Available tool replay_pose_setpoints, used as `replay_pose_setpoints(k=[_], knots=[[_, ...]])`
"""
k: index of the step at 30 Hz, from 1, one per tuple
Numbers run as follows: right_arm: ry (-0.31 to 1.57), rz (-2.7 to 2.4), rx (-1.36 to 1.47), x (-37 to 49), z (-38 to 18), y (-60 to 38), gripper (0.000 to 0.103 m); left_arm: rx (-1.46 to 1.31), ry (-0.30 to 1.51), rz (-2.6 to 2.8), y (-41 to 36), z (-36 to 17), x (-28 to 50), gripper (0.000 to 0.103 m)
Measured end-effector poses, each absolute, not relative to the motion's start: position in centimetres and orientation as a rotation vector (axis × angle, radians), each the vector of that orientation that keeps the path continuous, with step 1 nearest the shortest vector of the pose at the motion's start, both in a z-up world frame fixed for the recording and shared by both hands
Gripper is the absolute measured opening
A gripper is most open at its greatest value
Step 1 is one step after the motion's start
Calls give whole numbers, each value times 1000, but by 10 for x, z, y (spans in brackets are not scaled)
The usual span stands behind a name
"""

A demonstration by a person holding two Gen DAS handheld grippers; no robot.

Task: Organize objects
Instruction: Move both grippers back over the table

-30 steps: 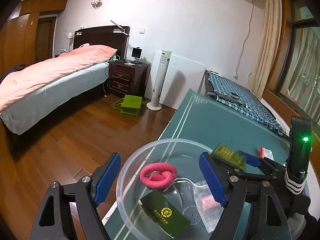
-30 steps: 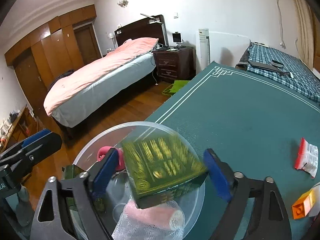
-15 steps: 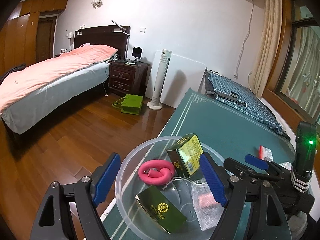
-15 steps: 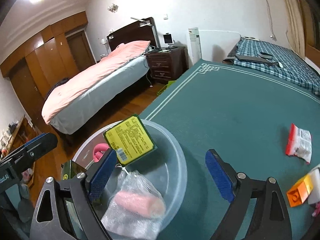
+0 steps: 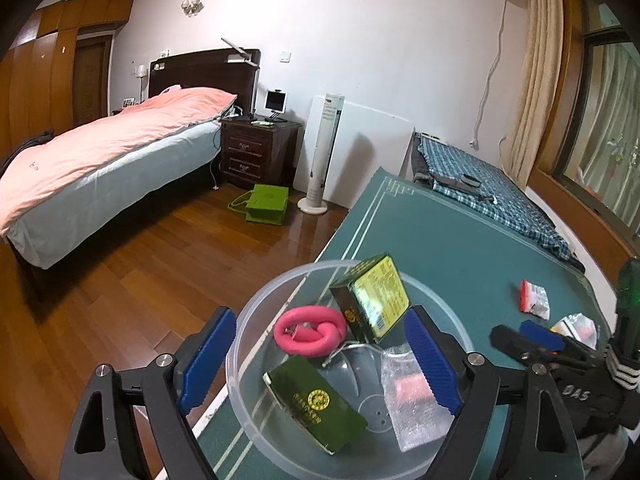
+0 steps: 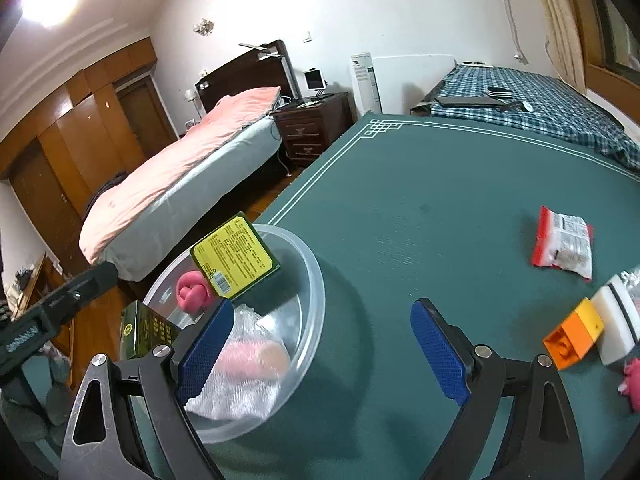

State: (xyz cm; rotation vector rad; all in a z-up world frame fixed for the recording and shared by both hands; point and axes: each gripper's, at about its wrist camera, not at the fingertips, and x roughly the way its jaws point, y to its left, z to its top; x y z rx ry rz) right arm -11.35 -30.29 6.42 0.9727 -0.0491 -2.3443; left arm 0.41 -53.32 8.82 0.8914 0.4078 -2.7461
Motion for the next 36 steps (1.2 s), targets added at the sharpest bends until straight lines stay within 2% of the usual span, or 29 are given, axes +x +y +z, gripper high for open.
replay_pose_setpoints(k=[15,36], knots=[[-113,-2382,988,-98,62,-262,91,1015,379,-2631,-538,51,17,89],[-199,-2453,1016,-85,55,-200,91,999,321,-2575,-537,43,38,93]])
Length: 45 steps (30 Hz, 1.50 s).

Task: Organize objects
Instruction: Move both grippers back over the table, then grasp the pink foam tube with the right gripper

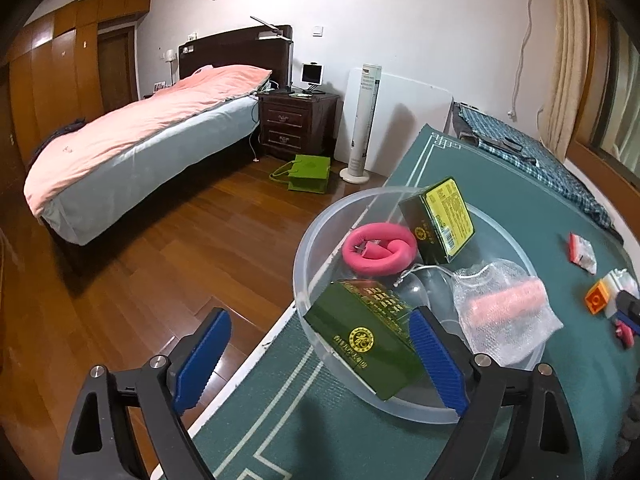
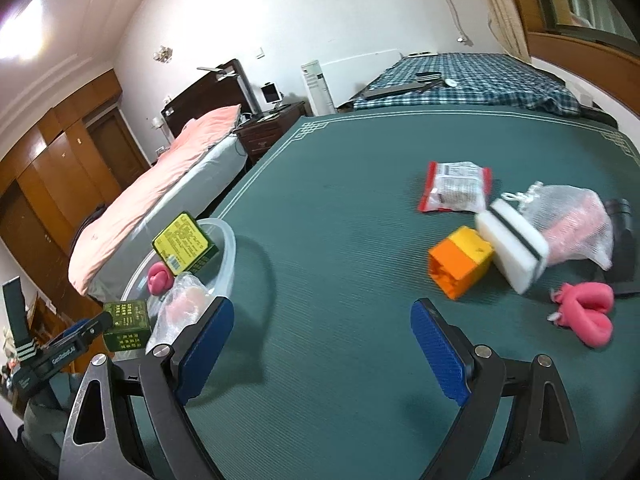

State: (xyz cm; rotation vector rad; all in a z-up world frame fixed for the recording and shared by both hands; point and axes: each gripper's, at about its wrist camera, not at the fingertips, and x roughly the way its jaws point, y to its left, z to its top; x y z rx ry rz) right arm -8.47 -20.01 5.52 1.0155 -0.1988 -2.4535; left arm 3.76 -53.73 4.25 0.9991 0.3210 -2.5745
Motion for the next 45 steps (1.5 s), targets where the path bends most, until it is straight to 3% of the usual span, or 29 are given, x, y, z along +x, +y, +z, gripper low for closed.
replay_pose_setpoints(k=[23,33,37,40,43,45], knots=[[-376,-2703,1147,-90,29,-62,91,927,200,-2715,-468,84,22,94],[-250,-2721,1198,-114,19,-67,91,987,117,-2847,-405,88,2,95],[-195,-2717,1212,-123,16,-72,85,1010,94,-2881,-386,88,-4,95],[-145,-2735,1225,-128,12,-77,75,1026,79,-2905,-373,89,-8,95],[-91,-2768,1227,-129,12,-79,59,1040,60,-2926,-361,88,-12,95],[-94,-2763,1220,-128,12,-78,59,1052,48,-2936,-353,87,-17,95]])
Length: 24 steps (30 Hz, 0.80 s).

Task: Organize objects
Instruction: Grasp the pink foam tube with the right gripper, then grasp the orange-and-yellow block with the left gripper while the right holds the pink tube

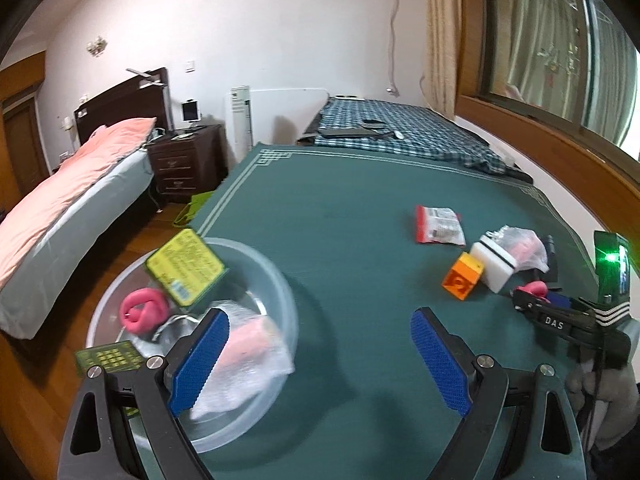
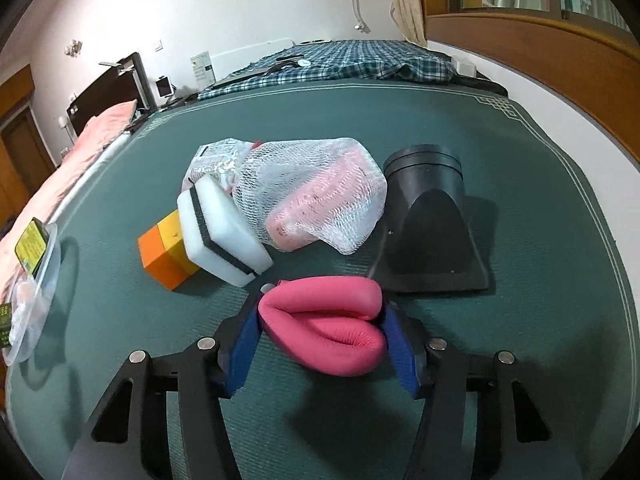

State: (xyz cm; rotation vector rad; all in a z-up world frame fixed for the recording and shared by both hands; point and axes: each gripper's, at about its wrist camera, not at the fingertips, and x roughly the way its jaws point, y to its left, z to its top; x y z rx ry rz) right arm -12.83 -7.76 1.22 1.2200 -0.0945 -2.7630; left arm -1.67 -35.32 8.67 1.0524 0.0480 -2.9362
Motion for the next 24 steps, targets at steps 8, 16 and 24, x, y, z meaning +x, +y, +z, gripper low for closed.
replay_pose_setpoints(k=[8,16,24], knots=[[-101,-2760,1224,-115,13,-64,58,1109,5,-2986,-322,80,-33,95],[-144,-2787,1234,-100,13,-37,58,1162,-15,-3019,-295,72,-54,95],[-134,-2816,1196,-94,11,-33,59,1220,-98,-3030,-260,54,-83,95]])
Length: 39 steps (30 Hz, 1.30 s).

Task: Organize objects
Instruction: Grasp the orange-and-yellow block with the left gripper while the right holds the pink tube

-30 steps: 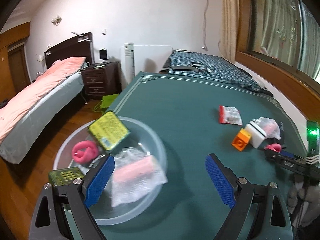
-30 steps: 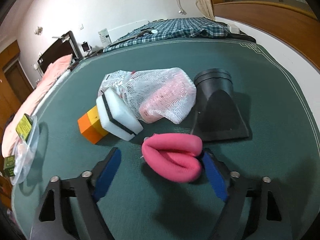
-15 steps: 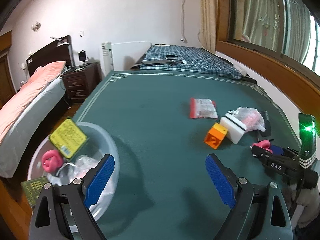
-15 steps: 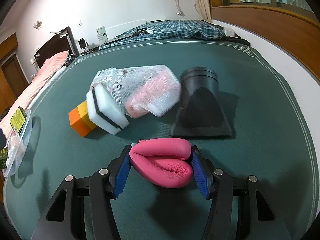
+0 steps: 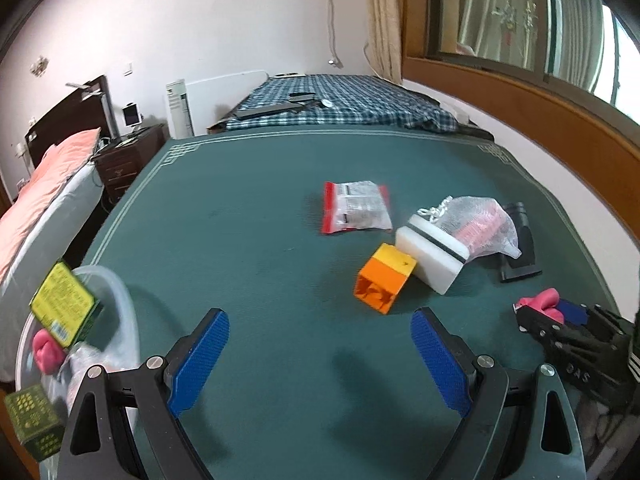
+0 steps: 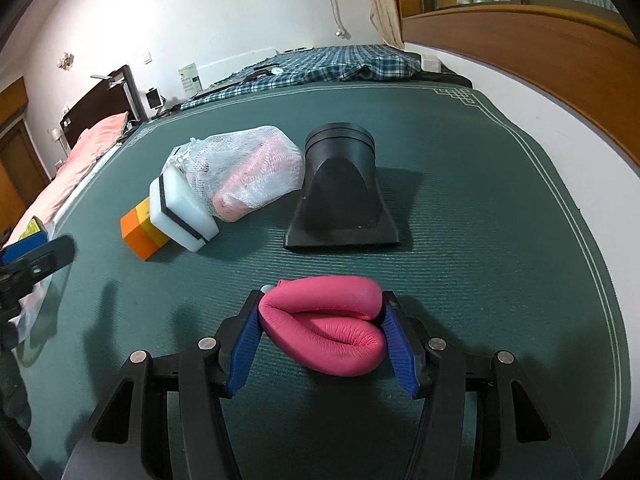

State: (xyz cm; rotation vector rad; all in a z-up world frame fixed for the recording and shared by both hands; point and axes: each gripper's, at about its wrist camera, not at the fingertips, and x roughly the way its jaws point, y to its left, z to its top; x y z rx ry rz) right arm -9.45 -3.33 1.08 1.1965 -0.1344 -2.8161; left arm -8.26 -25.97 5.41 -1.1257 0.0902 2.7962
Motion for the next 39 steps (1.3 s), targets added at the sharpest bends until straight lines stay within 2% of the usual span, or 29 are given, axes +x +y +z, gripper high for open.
replay_pose_setpoints(k=[24,30,33,37,39], knots=[[-180,-2804,1177,-95,10,-27,59,-1215,166,2720,-220,18,-146,93],[-175,-2806,1177,-95,10,-27,59,-1233,174,2701,-219,13,-149,81],[-172,-2807,1176,-95,10,-28,59,-1241,171,2691,-218,11,-150,69],[-172,-2807,1176,-95,10,-28,59,-1236,166,2687,-218,12,-148,47],[-172,-2807,1176,-95,10,-28,59,-1233,166,2688,-219,14,-146,41]])
